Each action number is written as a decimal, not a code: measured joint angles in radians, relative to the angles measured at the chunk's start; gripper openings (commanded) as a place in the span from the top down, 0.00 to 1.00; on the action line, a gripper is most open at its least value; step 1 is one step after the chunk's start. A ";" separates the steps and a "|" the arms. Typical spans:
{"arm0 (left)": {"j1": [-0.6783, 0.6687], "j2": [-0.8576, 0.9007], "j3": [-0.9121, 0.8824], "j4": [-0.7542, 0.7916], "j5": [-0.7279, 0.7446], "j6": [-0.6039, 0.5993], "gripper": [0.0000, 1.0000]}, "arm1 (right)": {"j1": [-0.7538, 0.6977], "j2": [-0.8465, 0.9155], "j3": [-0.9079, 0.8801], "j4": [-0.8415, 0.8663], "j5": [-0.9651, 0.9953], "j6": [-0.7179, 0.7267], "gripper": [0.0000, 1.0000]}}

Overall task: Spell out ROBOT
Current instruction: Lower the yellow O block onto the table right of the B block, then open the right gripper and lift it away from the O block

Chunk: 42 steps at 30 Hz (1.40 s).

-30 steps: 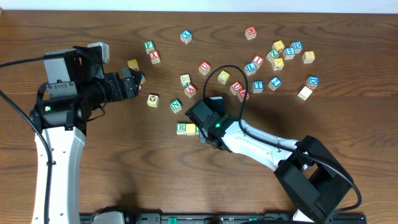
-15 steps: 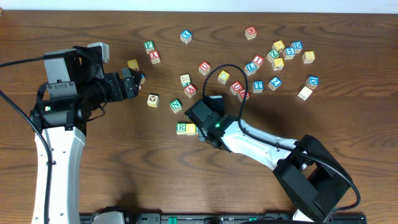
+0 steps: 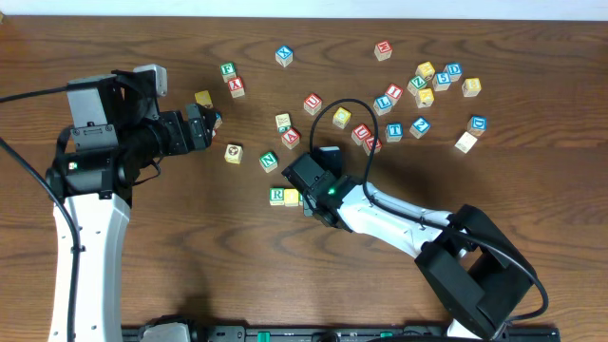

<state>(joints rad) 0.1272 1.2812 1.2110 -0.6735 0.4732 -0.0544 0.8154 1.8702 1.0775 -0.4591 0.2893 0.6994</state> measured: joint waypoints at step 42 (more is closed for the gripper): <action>0.000 0.000 0.000 0.000 0.000 0.000 0.02 | 0.000 0.001 0.005 0.000 0.054 0.001 0.55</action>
<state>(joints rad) 0.1272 1.2812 1.2110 -0.6735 0.4732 -0.0544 0.8154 1.8709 1.0821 -0.4587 0.3435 0.7006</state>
